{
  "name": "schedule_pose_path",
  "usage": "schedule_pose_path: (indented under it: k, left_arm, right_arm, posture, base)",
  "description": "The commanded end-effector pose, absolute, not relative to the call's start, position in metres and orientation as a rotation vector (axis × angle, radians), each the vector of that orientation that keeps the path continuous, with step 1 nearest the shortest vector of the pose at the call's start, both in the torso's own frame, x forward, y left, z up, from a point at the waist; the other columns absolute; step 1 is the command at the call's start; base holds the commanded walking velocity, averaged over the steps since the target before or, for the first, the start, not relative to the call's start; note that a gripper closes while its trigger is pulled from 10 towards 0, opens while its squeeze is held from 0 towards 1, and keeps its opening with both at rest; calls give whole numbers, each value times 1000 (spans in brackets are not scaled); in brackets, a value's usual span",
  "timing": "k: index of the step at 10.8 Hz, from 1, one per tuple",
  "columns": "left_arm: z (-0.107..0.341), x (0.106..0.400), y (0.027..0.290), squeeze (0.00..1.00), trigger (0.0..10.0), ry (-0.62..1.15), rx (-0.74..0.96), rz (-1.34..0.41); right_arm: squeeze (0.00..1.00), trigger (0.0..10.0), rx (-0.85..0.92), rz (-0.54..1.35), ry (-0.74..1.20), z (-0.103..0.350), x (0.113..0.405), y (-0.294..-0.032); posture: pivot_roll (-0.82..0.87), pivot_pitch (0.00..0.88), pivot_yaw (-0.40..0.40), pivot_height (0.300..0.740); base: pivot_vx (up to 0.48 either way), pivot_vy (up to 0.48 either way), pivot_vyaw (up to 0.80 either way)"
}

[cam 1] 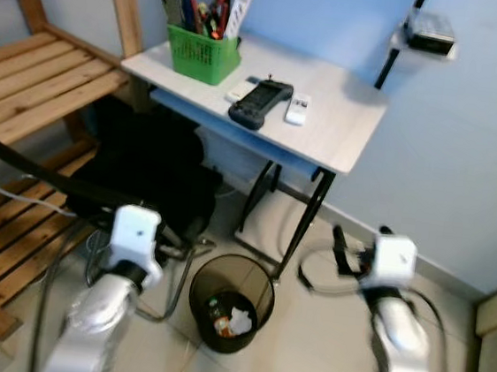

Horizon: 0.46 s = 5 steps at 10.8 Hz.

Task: Clean up the room

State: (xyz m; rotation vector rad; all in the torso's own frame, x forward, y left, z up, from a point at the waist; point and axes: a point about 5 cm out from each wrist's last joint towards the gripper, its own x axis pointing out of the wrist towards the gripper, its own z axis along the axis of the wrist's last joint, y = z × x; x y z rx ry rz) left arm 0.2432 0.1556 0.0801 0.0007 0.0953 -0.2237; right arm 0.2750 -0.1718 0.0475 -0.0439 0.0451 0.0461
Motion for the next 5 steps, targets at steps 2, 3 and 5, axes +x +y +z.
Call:
schedule_pose_path:
  k: [2,3,5]
  left_arm:
    - [85,248,150,0,10000,69,26,-254]
    - [83,248,150,0,10000,72,50,-263]
    - [84,253,147,0,10000,63,46,-271]
  right_arm:
    - [0,10000,-39,39,50,52,285,-162]
    - [0,10000,-28,43,67,50,285,-160]
    - [0,10000,-37,44,85,46,285,-160]
  posture:
    - [52,0,-11,740]
    - [50,0,-4,740]
    - [39,0,6,740]
  base:
    - [0,-469,-391]
    - [0,-469,-763]
    - [0,-469,-741]
